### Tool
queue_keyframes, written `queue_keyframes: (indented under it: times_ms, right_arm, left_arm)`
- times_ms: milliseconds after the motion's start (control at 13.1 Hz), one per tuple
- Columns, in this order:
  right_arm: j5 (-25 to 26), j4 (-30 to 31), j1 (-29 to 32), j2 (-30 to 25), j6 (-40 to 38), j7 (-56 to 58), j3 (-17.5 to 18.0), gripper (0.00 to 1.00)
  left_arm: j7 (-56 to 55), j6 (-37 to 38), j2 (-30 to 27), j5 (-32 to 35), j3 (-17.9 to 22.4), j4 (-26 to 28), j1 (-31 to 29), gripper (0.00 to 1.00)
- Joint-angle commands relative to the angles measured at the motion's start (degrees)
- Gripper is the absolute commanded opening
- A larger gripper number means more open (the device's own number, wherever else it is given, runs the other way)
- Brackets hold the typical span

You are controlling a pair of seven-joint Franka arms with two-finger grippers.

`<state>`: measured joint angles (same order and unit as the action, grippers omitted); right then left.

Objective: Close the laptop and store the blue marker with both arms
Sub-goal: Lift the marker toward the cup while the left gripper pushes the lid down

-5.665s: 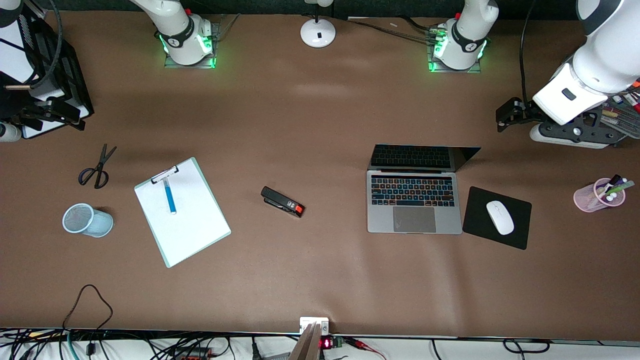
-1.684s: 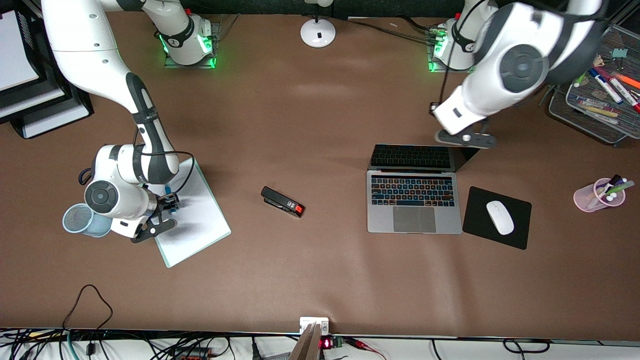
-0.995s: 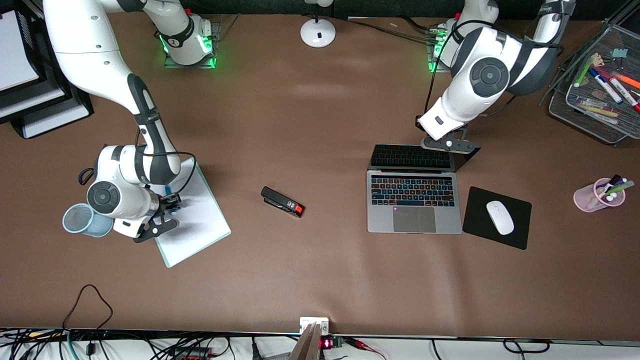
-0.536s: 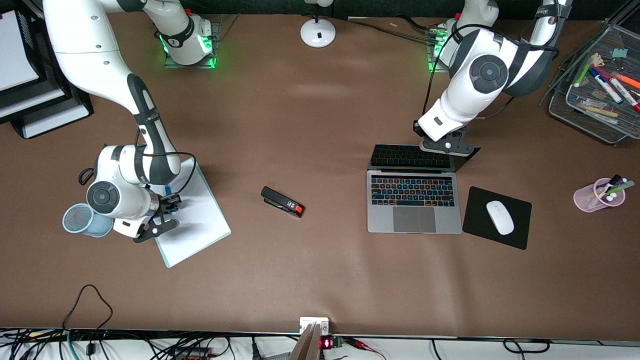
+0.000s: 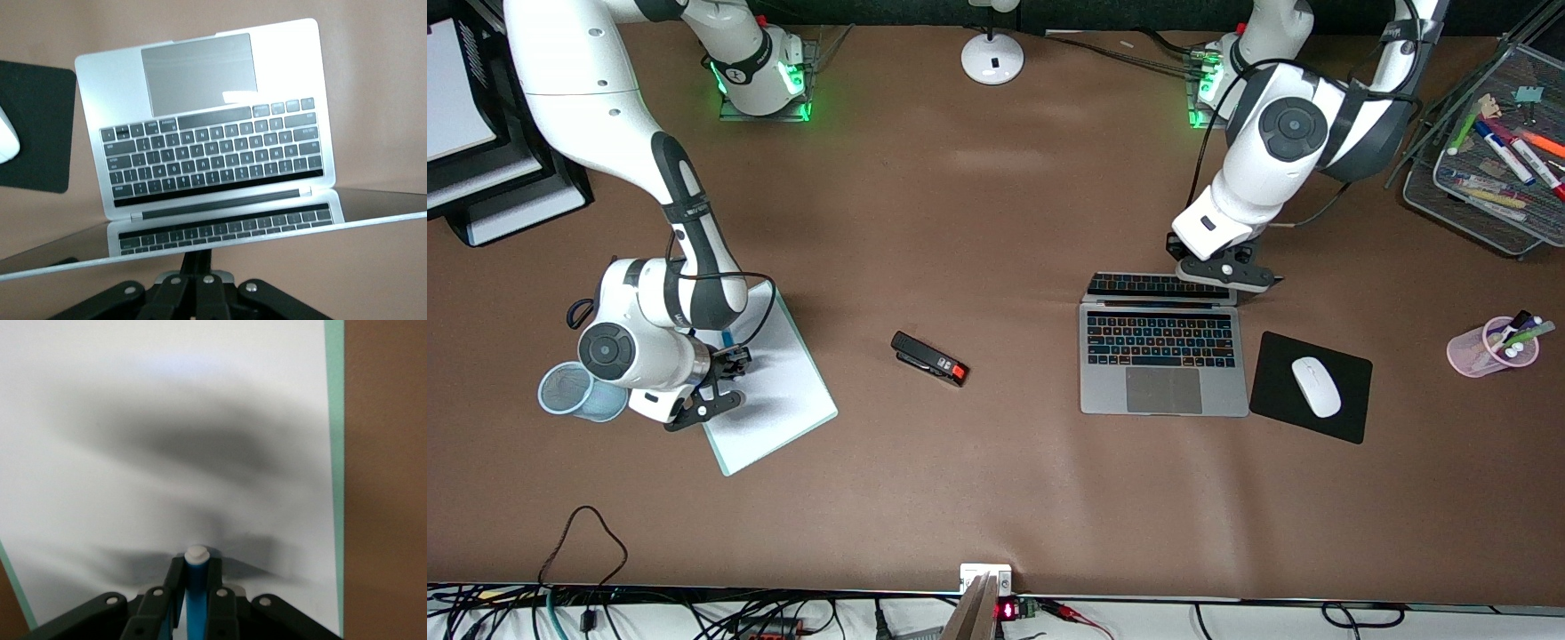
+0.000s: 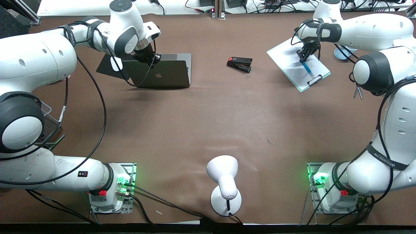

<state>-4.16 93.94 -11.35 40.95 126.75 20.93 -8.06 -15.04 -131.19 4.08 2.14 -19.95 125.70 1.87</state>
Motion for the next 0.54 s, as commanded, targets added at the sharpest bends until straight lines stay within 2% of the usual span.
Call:
queue_keyframes:
  times_ms: [0,306,459]
  right_arm:
    - [-1.0,-1.5,0.8,-1.0,-0.2,1.1,0.2,0.07]
    - [-1.0,-6.5,2.6,-4.7,-3.7,1.2,0.1,0.07]
    - [-1.0,-10.5,2.6,-6.7,-8.8,1.4,0.2,0.07]
  left_arm:
    - [0.6,-0.8,4.3,1.6,-0.3,-4.5,-1.4,0.0]
    - [0.8,-1.4,8.2,1.8,-0.2,-8.4,-1.6,0.0]
    - [0.8,-2.1,9.9,1.8,-0.1,-9.5,-1.6,0.0]
